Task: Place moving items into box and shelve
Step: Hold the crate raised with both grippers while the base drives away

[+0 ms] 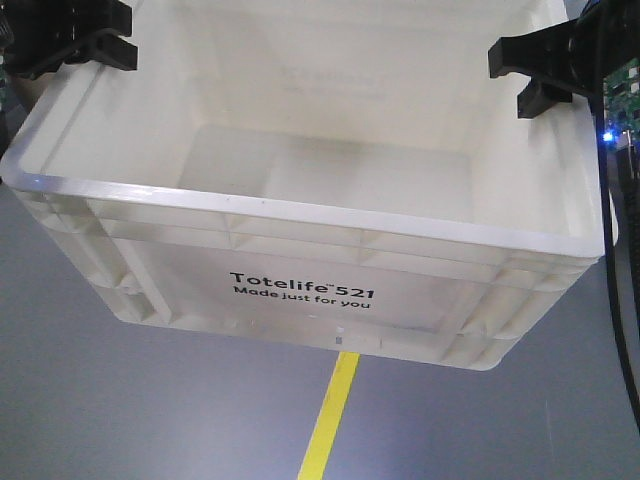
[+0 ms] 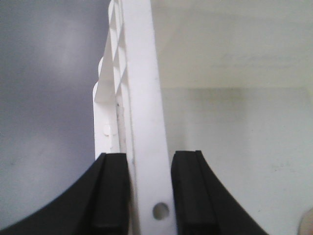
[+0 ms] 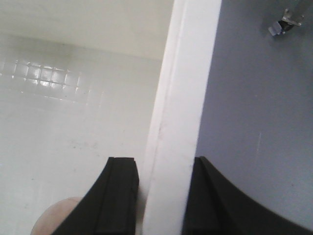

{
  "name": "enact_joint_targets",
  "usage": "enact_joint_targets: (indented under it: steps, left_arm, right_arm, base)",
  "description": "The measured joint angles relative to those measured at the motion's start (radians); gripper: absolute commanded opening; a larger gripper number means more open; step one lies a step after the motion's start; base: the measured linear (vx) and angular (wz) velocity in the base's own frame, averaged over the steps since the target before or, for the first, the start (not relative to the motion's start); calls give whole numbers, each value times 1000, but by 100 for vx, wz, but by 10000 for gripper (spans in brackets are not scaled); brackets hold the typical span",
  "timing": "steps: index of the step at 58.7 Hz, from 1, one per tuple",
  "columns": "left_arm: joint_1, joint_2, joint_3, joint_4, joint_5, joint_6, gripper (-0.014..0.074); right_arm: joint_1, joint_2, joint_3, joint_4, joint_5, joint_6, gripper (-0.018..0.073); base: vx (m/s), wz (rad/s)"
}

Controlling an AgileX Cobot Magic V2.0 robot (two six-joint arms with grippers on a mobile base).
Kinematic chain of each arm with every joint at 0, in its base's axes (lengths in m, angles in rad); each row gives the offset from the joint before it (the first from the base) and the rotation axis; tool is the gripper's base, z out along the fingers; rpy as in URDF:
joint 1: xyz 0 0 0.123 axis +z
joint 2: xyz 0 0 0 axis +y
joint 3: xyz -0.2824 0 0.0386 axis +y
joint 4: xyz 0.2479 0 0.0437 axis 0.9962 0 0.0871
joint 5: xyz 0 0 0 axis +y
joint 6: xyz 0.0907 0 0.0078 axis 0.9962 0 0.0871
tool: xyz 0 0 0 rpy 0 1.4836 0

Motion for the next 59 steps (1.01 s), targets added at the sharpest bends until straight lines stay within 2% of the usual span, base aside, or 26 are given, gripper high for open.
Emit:
enact_joint_targets:
  steps: [29, 59]
  left_arm:
    - [0, 0, 0, 0, 0, 0, 0]
    - [0, -1, 0, 0, 0, 0, 0]
  right_arm:
    - [0, 1, 0, 0, 6, 0, -4]
    - [0, 1, 0, 1, 6, 0, -4]
  base:
    - [57, 14]
    - [60, -6]
